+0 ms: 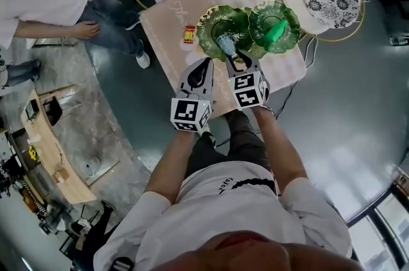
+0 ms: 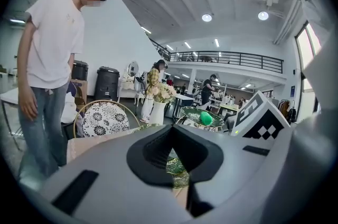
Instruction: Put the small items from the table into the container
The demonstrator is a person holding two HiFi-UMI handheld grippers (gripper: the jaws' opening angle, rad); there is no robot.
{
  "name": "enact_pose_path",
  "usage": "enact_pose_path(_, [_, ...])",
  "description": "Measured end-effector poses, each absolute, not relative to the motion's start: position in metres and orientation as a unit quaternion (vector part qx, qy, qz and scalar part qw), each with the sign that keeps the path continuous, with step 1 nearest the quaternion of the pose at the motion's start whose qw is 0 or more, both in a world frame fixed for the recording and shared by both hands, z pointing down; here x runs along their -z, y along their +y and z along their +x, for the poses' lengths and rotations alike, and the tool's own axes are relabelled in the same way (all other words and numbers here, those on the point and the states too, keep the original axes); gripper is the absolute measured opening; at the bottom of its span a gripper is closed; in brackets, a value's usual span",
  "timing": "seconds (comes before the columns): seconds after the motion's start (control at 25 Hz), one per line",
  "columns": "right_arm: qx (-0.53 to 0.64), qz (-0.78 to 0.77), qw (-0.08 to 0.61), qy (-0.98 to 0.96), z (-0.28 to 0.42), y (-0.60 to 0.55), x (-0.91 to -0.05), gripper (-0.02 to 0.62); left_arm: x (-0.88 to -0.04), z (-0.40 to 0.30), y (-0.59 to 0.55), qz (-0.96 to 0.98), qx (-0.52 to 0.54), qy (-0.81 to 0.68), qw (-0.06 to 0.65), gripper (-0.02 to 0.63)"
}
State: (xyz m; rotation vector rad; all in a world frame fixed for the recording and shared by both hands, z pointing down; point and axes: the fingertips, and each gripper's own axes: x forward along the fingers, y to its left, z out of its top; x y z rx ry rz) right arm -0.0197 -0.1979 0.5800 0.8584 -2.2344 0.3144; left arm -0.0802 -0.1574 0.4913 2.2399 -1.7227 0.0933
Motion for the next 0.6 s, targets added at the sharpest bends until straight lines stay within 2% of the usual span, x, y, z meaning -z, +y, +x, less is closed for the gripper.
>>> enact_pose_path(0.6, [-0.126, 0.314, 0.412, -0.846, -0.024, -0.208, -0.601, 0.149, -0.495, -0.090, -0.161, 0.766, -0.034, -0.620, 0.164, 0.006])
